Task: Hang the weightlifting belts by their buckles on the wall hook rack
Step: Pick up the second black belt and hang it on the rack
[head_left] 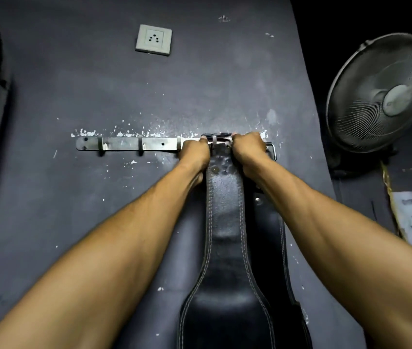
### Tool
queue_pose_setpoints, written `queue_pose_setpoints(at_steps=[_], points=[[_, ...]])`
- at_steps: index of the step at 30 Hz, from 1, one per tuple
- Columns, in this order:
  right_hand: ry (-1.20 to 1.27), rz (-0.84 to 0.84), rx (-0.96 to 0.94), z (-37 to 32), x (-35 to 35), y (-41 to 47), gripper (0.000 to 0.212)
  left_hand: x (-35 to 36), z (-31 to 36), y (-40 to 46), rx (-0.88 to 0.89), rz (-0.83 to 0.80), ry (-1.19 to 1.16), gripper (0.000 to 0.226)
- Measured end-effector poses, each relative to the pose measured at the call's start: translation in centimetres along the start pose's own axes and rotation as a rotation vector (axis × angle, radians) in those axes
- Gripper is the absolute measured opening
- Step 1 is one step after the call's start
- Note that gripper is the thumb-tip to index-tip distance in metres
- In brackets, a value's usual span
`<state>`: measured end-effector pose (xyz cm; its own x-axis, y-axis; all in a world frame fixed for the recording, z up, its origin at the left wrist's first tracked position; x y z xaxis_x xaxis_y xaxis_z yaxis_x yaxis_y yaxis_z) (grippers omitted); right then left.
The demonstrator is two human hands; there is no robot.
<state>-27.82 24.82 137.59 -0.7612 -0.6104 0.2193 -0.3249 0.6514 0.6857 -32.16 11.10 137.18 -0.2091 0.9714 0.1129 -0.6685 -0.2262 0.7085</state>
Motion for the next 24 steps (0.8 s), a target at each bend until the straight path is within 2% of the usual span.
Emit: queue_pose_setpoints(at_steps=[3,7,9,11,13,17,19,22,24], points=[[-0.098,-0.065,-0.002,0.9,0.3,0.4,0.025,0.3,-1.2,0.2,0.022,0.065,0.11,0.043],[-0.19,-0.035,-0.097,1.6,-0.6,-1.4,0.049,0.1,-2.9,-0.8,0.059,0.015,-0.064,0.038],[-0.166,-0.031,-0.106,2.2,-1.1,-3.0,0.06,-0.4,-3.9,-2.0,0.114,-0.007,-0.045,0.047],[-0.113,-0.136,-0.065,3.5,-0.9,-4.9,0.069,-0.9,-5.3,-3.9,0.162,-0.026,0.043,0.058],[-0.107,-0.203,-0.059,5.4,-0.7,-6.9,0.065,-1.2,-6.8,-5.8,0.222,-0.038,0.143,0.057],[-0.054,-0.09,-0.171,6.9,-1.0,-8.8,0.057,-1.5,-7.5,-8.3,0.259,0.054,0.199,0.053],[0.002,-0.104,-0.163,6.6,-1.0,-9.1,0.055,-1.4,-7.3,-8.3,0.24,0.069,0.185,0.051],[0.087,-0.182,-0.158,7.0,-1.8,-9.6,0.049,-1.3,-8.0,-9.0,0.172,-0.035,-0.022,0.046],[0.04,-0.211,-0.197,8.1,-3.3,-10.9,0.052,-1.6,-10.0,-10.9,0.171,-0.112,-0.019,0.051]])
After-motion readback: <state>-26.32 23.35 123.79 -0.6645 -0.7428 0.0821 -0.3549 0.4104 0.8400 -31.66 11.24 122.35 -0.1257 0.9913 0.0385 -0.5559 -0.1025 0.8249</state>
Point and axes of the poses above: each hand's wrist, its own y-axis towards the middle knuckle, its own x-axis out of the palm, z = x × y, the point moved 4 cm from there along y, towards the middle knuckle, and after that the axes turned 10 degrees about z, right-handed, at the moved point
